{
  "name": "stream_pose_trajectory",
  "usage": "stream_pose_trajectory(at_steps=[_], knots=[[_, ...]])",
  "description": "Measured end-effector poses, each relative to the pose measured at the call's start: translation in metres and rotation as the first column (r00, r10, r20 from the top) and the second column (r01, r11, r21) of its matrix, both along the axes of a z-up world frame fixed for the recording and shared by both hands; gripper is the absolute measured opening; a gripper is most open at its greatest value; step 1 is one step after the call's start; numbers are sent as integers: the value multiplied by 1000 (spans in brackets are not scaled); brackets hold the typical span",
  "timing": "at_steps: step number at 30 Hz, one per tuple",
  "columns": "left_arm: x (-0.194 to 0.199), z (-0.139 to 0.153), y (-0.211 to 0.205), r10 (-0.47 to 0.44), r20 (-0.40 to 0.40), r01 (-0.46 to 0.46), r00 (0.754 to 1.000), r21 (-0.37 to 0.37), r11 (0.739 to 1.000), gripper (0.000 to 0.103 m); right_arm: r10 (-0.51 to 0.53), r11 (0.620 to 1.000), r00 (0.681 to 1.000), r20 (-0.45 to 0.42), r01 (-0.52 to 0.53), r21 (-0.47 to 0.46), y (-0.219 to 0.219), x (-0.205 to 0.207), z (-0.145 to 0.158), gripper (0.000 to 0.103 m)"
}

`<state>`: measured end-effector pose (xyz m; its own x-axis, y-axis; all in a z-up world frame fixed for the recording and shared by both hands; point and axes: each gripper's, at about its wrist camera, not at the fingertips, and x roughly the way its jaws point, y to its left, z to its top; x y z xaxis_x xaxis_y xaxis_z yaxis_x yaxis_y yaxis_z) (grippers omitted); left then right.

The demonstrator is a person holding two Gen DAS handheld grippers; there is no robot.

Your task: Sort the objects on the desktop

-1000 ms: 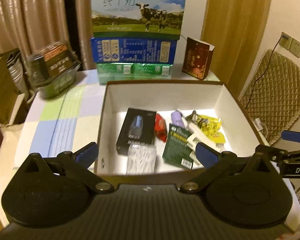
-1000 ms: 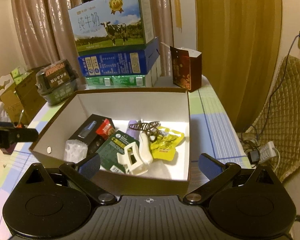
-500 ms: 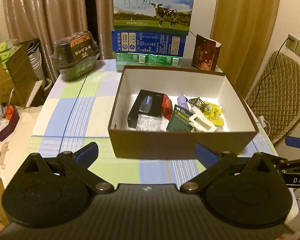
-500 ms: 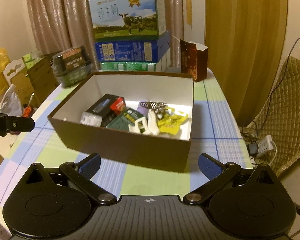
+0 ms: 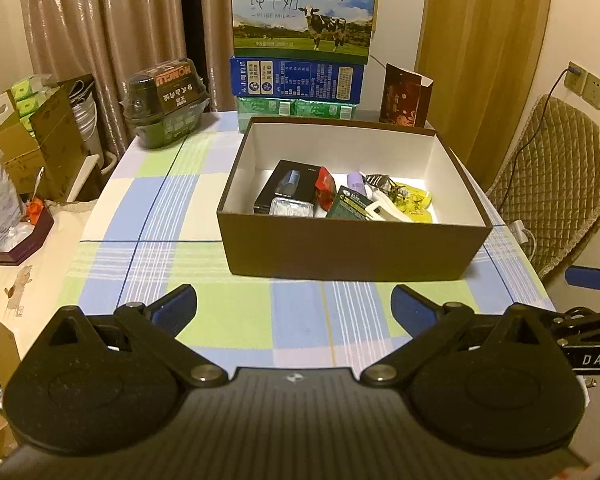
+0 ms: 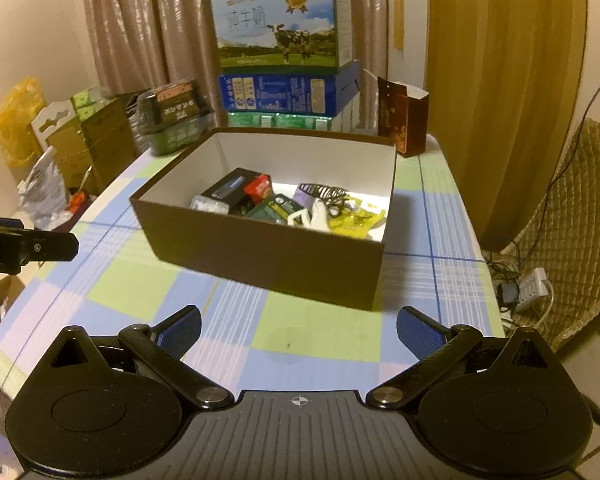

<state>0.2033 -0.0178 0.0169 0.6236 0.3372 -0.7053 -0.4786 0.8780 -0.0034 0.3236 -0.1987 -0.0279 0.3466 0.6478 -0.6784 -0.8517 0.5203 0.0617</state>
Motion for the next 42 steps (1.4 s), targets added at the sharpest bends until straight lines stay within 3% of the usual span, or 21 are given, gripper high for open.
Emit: stream_pose_trajectory(at_steps=[21, 42], knots=[[-49, -8, -58, 47, -23, -46, 999, 20, 999, 102, 65, 998, 998, 7, -65, -21, -48, -34, -6, 101], [-70, -19, -76, 69, -50, -69, 996, 7, 998, 102, 89, 995, 996, -5, -90, -54, -63, -49, -13, 101]])
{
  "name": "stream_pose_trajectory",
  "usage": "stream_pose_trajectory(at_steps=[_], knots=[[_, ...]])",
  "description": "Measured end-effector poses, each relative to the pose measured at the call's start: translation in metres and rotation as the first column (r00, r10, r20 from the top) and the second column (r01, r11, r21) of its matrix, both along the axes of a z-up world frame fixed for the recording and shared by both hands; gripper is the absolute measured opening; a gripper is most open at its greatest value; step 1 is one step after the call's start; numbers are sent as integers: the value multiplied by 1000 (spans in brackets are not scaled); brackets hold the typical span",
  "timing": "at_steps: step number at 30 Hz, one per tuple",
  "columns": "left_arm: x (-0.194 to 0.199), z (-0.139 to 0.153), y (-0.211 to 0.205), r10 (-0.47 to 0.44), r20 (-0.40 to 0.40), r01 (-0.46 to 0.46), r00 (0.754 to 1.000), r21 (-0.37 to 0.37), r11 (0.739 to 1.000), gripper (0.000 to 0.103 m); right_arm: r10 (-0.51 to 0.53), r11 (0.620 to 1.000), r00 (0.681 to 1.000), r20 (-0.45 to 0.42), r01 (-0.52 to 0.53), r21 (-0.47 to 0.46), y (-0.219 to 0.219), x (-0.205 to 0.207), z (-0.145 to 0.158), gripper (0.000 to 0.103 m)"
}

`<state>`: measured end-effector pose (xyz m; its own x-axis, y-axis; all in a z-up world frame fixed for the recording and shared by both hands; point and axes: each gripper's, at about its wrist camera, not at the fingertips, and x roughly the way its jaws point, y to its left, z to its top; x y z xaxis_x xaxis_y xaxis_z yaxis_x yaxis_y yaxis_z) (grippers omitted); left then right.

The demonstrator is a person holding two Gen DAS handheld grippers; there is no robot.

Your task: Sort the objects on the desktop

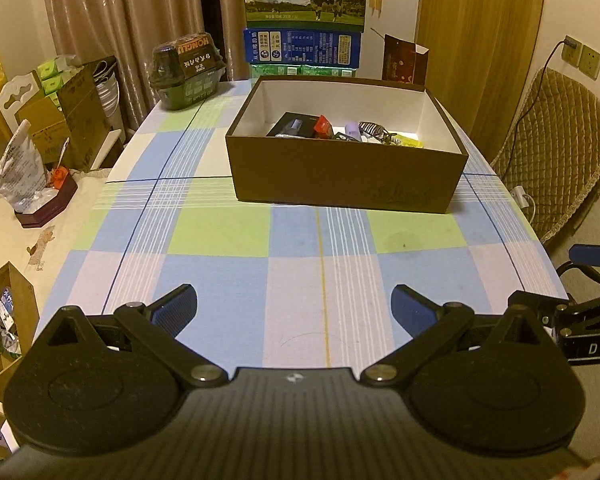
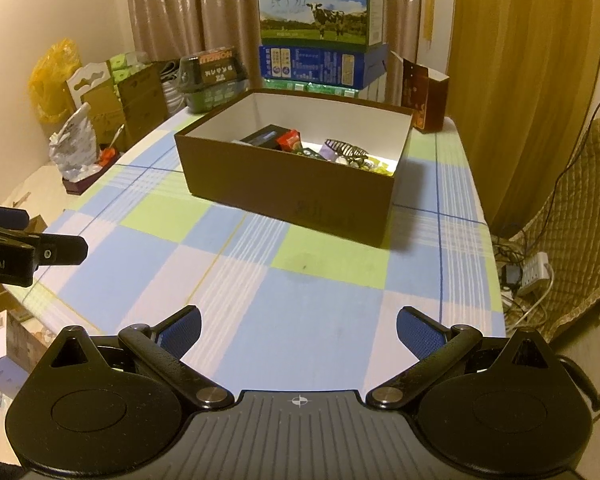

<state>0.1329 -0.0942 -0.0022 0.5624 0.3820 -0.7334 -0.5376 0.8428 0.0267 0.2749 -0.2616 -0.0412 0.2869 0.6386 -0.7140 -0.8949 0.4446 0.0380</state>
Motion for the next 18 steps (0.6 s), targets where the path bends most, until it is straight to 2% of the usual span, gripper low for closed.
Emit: stream_pose_trajectory(at_steps=[18], knots=[[5, -7, -4, 4, -5, -4, 1000, 4, 1000, 102, -10, 1000, 1000, -12, 10, -19, -2, 3, -7, 101]])
